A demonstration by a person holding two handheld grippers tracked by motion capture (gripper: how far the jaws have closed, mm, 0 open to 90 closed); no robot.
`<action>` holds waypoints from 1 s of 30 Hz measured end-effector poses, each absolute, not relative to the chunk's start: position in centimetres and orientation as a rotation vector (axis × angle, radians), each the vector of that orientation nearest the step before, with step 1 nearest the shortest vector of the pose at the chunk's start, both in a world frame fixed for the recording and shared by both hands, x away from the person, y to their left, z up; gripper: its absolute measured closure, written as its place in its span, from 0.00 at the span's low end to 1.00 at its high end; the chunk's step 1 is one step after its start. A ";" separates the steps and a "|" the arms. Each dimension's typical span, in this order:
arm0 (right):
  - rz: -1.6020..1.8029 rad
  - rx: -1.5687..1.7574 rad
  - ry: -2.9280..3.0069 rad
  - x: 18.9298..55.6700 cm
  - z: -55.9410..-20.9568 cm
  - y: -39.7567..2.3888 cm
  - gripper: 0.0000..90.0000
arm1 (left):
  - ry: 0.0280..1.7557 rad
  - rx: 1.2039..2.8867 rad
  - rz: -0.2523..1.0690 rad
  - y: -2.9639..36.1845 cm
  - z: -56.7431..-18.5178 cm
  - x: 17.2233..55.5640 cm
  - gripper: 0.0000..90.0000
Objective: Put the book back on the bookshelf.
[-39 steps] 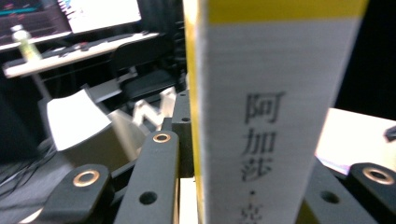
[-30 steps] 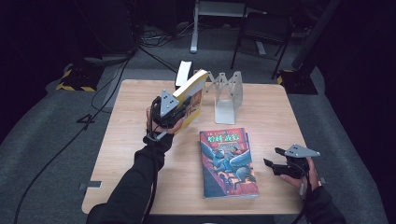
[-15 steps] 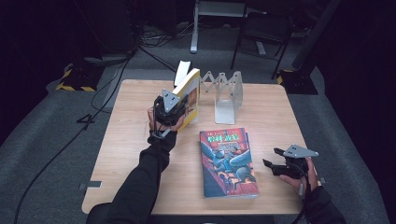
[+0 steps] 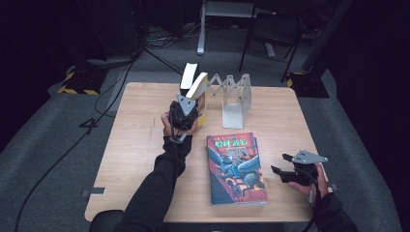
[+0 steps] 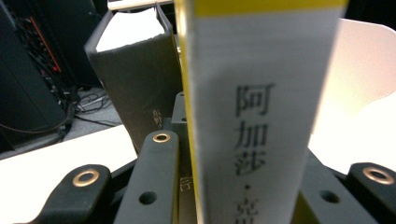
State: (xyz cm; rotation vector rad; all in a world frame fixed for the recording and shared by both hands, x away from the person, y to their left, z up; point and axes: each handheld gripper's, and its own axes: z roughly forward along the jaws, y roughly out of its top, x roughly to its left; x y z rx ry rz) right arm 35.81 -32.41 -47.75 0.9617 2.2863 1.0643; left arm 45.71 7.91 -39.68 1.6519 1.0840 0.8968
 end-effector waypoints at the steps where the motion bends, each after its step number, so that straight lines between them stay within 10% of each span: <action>1: 1.062 0.957 2.290 35.8 -47.7 -32.4 0.35 | 1.088 1.648 0.894 7.8 -39.8 45.8 0.83; 30: 1.053 0.937 2.317 35.9 -48.0 -32.0 0.35 | 1.193 1.626 1.047 5.0 -40.6 46.5 0.83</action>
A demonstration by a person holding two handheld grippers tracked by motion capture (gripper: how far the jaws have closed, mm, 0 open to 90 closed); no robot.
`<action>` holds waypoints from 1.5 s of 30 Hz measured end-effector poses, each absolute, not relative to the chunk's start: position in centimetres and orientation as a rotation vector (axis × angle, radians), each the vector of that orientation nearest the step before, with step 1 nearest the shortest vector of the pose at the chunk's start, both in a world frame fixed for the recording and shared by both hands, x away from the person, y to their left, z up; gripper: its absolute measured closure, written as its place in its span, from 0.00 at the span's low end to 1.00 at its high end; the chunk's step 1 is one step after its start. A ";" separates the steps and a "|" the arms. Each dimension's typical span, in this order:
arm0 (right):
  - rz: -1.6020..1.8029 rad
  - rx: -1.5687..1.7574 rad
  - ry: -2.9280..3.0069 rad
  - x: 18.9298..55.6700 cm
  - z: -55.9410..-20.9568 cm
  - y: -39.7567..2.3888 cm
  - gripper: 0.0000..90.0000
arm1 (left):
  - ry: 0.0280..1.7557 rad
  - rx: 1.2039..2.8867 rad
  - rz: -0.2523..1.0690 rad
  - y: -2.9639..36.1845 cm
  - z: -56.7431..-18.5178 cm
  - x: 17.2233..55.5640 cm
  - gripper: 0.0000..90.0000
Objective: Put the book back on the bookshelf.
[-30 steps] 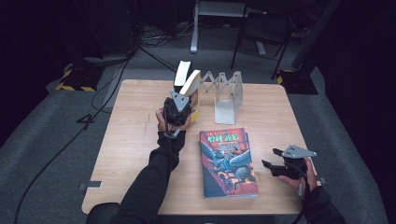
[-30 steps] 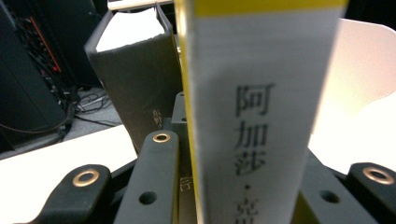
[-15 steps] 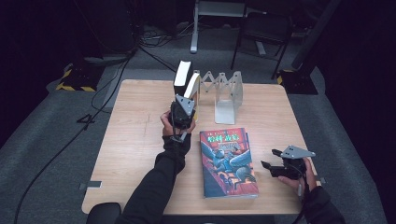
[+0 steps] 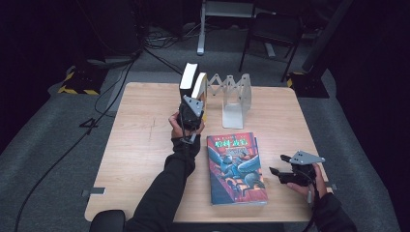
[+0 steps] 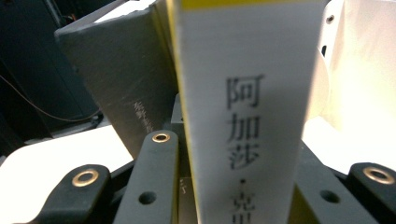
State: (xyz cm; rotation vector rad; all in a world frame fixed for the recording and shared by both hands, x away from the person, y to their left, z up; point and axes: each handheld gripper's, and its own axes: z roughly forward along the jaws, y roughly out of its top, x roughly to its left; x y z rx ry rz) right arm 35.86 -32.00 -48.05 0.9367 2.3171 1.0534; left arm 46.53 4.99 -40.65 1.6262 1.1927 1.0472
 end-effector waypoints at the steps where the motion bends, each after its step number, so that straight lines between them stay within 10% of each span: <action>1: 1.055 0.938 2.317 35.9 -48.0 -32.0 0.35 | 1.191 1.623 1.049 4.9 -40.7 46.6 0.83; 33: 1.047 0.939 2.330 35.8 -48.2 -31.9 0.34 | 1.191 1.680 1.006 5.8 -45.9 45.4 0.65; 45: 1.039 0.930 2.336 35.8 -48.2 -31.8 0.34 | 1.265 1.760 0.947 5.2 -48.2 44.7 0.83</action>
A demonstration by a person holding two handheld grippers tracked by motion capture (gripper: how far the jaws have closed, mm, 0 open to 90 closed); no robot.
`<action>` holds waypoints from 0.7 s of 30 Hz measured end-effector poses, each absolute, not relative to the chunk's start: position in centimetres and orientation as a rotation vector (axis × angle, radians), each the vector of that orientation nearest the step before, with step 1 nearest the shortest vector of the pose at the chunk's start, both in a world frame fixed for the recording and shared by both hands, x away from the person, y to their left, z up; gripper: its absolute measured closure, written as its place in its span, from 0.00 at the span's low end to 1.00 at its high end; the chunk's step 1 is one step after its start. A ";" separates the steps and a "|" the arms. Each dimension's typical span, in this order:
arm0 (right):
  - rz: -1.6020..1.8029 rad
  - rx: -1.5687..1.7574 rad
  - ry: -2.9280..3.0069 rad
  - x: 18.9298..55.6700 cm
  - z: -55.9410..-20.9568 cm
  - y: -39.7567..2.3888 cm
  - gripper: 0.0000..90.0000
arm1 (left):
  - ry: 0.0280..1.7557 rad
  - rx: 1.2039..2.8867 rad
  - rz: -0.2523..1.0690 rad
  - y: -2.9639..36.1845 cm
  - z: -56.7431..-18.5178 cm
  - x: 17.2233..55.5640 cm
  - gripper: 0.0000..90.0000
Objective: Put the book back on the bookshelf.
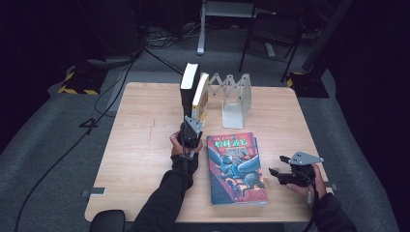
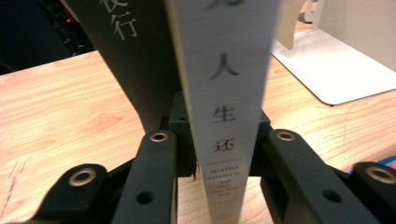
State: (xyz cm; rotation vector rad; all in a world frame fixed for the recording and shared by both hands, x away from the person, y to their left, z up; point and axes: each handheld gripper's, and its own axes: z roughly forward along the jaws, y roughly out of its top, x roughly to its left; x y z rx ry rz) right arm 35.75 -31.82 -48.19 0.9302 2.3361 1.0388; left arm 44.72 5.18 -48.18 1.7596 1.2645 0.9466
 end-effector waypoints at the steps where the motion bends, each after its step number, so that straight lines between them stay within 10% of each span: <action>1: 1.043 0.932 2.336 35.8 -48.2 -31.8 0.34 | 1.267 1.761 0.955 5.0 -48.2 44.6 0.83; 21: 1.028 0.943 2.351 35.9 -48.5 -31.9 0.34 | 1.362 1.688 0.937 4.0 -47.7 46.4 0.84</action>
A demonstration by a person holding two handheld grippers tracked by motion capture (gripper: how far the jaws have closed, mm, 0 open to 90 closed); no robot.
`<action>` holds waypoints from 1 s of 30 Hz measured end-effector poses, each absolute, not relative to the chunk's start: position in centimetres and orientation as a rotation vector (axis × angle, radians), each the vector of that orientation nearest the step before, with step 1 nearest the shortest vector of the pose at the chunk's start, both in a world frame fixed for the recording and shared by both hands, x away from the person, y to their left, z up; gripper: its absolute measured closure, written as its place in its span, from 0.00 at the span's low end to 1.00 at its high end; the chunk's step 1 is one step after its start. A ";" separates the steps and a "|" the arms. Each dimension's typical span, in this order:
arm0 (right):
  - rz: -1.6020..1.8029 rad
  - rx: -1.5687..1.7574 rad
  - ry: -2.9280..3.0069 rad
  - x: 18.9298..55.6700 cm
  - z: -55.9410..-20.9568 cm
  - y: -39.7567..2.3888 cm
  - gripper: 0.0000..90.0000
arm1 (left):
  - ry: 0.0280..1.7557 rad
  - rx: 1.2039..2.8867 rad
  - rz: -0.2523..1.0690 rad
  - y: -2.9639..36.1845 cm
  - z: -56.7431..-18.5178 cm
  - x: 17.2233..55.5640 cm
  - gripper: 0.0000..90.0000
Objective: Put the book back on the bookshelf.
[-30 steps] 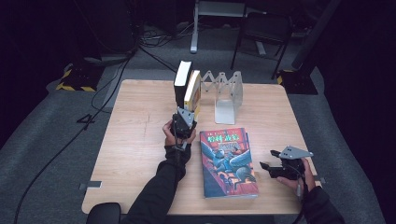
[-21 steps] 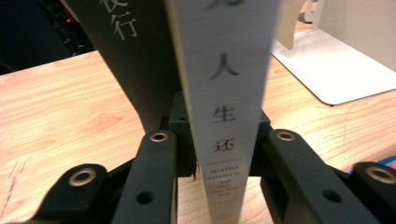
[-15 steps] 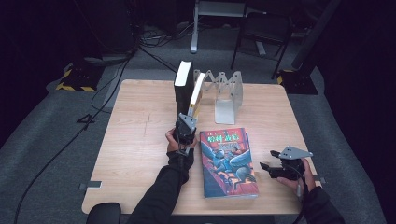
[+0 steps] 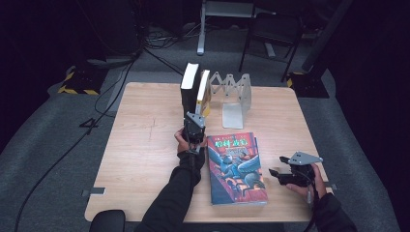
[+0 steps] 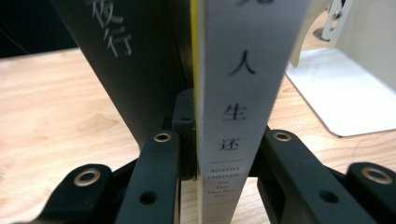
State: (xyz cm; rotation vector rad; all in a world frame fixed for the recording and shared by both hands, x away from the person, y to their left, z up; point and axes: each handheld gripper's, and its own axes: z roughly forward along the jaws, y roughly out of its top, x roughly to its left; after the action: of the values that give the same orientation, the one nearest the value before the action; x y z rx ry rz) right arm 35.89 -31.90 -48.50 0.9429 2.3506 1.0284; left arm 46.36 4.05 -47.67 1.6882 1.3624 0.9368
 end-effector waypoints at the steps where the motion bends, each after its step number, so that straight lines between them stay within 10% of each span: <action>1: 1.028 0.943 2.351 35.9 -48.5 -31.9 0.34 | 1.362 1.688 0.937 4.0 -47.7 46.4 0.84; 30: 1.006 0.935 2.383 35.8 -49.0 -31.7 0.34 | 1.369 1.676 1.024 3.3 -48.0 46.8 0.83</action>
State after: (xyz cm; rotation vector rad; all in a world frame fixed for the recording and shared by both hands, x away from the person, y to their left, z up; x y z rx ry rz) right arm 35.78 -31.65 -48.98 0.9351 2.3830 1.0056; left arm 46.83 3.35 -48.04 1.6758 1.3692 1.0241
